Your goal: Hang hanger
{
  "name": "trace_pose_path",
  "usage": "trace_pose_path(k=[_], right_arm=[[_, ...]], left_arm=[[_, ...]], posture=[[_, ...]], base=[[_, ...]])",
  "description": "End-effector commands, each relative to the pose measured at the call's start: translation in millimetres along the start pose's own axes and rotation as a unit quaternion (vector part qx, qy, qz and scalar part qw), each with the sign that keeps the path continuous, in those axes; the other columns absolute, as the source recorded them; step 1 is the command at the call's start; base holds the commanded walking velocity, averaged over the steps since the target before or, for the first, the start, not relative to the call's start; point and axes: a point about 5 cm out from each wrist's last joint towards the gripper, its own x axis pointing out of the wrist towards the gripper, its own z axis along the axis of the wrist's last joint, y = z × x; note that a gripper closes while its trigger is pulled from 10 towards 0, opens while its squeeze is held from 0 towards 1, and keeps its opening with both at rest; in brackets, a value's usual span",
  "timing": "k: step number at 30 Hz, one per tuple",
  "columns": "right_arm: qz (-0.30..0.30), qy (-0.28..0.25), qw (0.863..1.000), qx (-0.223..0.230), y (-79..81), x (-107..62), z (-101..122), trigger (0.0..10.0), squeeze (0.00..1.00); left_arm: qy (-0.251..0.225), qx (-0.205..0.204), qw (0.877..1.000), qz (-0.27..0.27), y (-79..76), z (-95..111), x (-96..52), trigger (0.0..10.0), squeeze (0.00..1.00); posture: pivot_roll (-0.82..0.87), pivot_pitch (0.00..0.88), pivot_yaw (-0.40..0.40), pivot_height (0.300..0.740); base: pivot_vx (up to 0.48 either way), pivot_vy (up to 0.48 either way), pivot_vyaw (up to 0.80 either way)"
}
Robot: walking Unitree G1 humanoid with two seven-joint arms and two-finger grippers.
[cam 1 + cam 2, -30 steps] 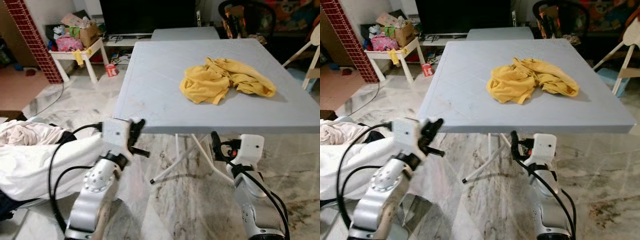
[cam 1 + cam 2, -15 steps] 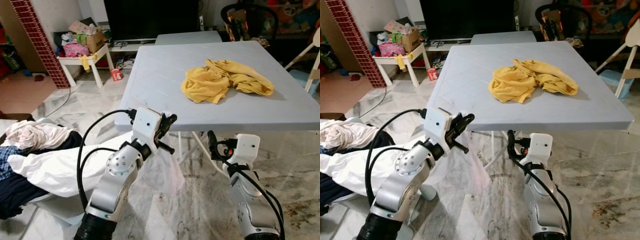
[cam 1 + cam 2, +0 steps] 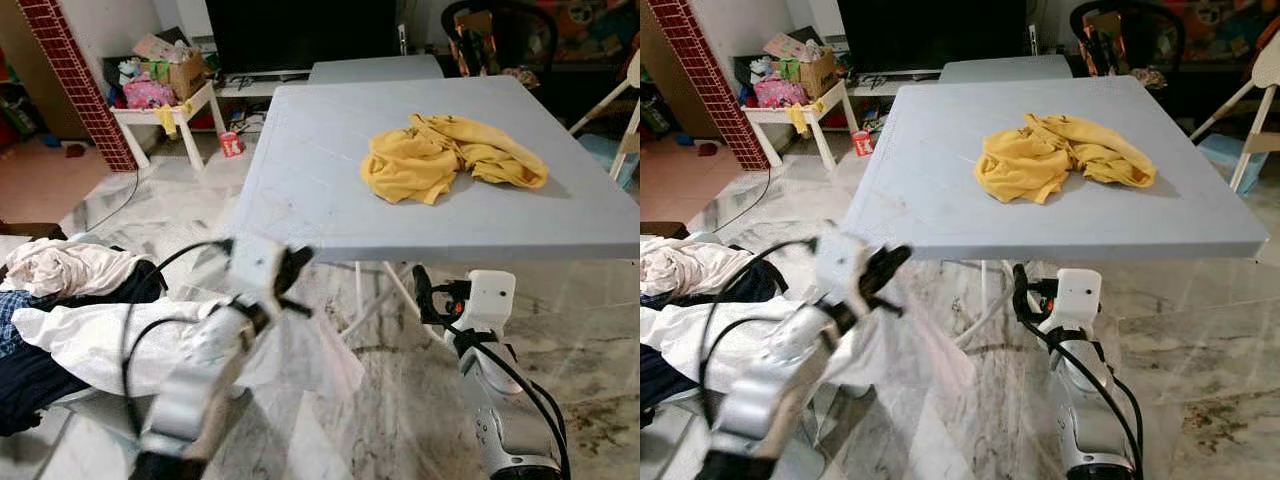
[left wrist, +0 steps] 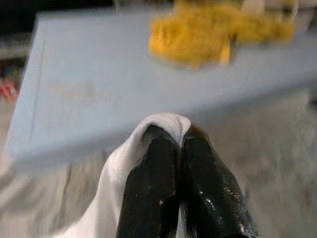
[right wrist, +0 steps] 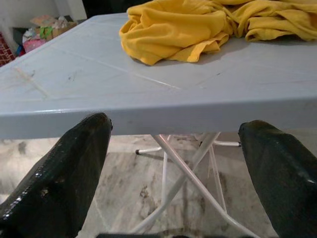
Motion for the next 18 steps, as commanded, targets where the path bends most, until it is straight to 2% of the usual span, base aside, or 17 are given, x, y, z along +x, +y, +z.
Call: trace_pose_path(k=[1,2,3,5,7,8,9,11,12,13,14,15,16,18], right_arm=[[0.008,0.023,1.0,-0.004,3.0,-0.8,-9.5,10.0,0.0],[0.009,0.026,1.0,-0.005,3.0,-1.2,-11.3,10.0,0.0],[0.009,0.026,1.0,-0.005,3.0,-1.2,-11.3,10.0,0.0],[0.012,0.029,0.999,-0.005,3.7,-1.0,-13.4,10.0,0.0],[0.015,0.031,0.999,-0.004,5.7,0.1,-14.5,10.0,0.0],[0.019,0.032,0.999,-0.003,7.8,1.6,-15.1,10.0,0.0],[0.02,0.032,0.999,-0.003,8.2,1.9,-15.1,10.0,0.0],[0.024,0.033,0.999,-0.004,10.4,3.8,-15.7,10.0,0.0],[0.024,0.033,0.999,-0.004,10.4,3.8,-15.7,10.0,0.0],[0.027,0.035,0.999,-0.005,11.0,4.7,-16.3,10.0,0.0],[0.027,0.035,0.999,-0.005,11.0,4.7,-16.3,10.0,0.0],[0.028,0.035,0.999,-0.006,11.1,5.2,-16.6,10.0,0.0],[0.03,0.036,0.999,-0.006,11.0,5.5,-17.0,10.0,0.0],[0.03,0.037,0.999,-0.007,10.7,5.6,-17.3,10.0,0.0]], left_arm=[[0.022,0.01,0.999,-0.034,5.7,-1.5,-18.5,10.0,0.0],[0.04,0.018,0.997,-0.057,7.0,-4.3,-29.4,10.0,0.0],[0.04,0.018,0.997,-0.057,7.0,-4.3,-29.4,10.0,0.0],[0.066,0.039,0.993,-0.085,12.4,-4.0,-48.0,10.0,0.0],[0.088,0.047,0.989,-0.107,18.3,-1.8,-60.3,10.0,0.0],[0.108,0.05,0.986,-0.117,26.3,3.2,-70.3,10.0,0.0],[0.111,0.05,0.986,-0.117,28.0,4.5,-71.9,10.0,0.0],[0.136,0.054,0.978,-0.151,32.8,11.1,-82.9,10.0,0.0],[0.136,0.054,0.978,-0.151,32.8,11.1,-82.9,10.0,0.0],[0.155,0.048,0.97,-0.18,32.6,15.6,-89.9,10.0,0.0],[0.155,0.048,0.97,-0.18,32.6,15.6,-89.9,10.0,0.0],[0.164,0.042,0.966,-0.198,31.8,19.5,-93.6,10.0,0.0],[0.176,0.03,0.956,-0.234,27.8,26.8,-100.2,10.0,0.0],[0.174,0.031,0.952,-0.249,25.4,31.7,-102.1,10.0,0.0]], posture=[[-0.03,0.0,0.069,0.74],[-0.02,0.0,0.066,0.74],[-0.02,0.0,0.066,0.74],[0.0,0.0,0.062,0.74],[0.02,0.0,0.057,0.74],[0.03,0.0,0.055,0.74],[0.03,0.0,0.055,0.74],[0.04,0.001,0.052,0.74],[0.04,0.001,0.052,0.74],[0.04,0.0,0.05,0.74],[0.04,0.0,0.05,0.74],[0.04,0.0,0.05,0.74],[0.04,0.0,0.049,0.74],[0.04,0.001,0.049,0.74]], base=[[0.0,0.0,0.0],[0.0,0.0,0.0],[0.0,0.0,0.0],[0.0,0.0,0.0],[0.0,0.0,0.0],[0.0,0.0,0.0],[0.0,0.0,0.0],[0.0,0.0,0.0],[0.0,0.0,0.0],[0.0,0.0,0.0],[0.0,0.0,0.0],[0.0,0.0,0.0],[0.0,0.0,0.0],[0.0,0.0,0.0]])
